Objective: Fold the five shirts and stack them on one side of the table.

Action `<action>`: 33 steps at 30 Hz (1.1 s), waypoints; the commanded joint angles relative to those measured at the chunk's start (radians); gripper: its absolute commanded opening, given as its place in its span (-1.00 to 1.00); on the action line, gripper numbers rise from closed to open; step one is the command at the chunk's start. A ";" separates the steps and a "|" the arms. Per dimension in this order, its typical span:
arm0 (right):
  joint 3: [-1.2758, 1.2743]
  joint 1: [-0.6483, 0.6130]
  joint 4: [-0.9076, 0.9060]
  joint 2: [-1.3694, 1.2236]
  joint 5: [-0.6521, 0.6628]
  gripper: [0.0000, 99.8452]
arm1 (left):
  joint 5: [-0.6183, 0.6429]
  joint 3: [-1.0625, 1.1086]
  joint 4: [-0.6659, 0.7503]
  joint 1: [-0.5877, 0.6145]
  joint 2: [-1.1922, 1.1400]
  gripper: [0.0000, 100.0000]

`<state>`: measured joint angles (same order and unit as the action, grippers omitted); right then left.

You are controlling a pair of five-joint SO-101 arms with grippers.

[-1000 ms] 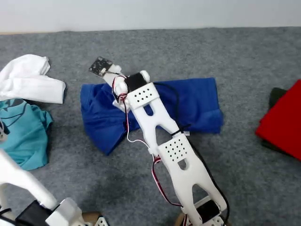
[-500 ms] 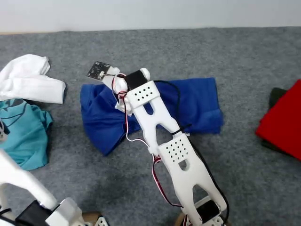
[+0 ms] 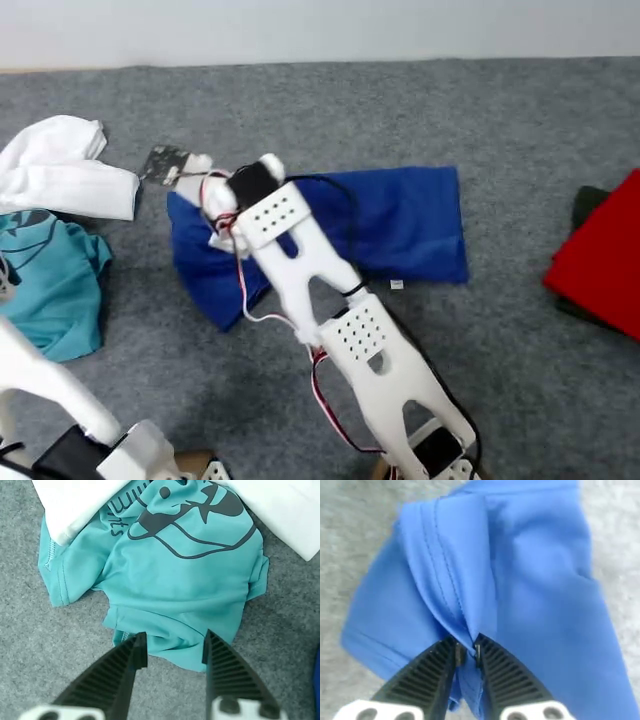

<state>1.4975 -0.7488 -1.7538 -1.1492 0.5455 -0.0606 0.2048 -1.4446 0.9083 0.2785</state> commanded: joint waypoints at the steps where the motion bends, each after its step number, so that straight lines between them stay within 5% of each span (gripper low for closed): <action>1: 0.046 -0.035 -0.044 0.105 0.005 -0.98 | -0.003 -0.012 0.020 -0.006 0.048 -0.63; 8: -0.011 -0.035 -0.047 0.185 0.002 -0.98 | -0.006 -0.012 0.048 -0.002 0.048 -0.63; 19: -0.620 -0.022 -0.036 0.550 -0.043 -0.98 | -0.003 -0.061 0.054 -0.008 0.048 -0.63; 33: -0.709 0.007 0.231 0.320 -0.049 -0.98 | -0.005 -0.053 0.046 -0.005 0.048 -0.63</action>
<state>0.7810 -0.7733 -1.5973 -0.8163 0.5010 -0.0606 0.1941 -1.4093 0.9083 0.2785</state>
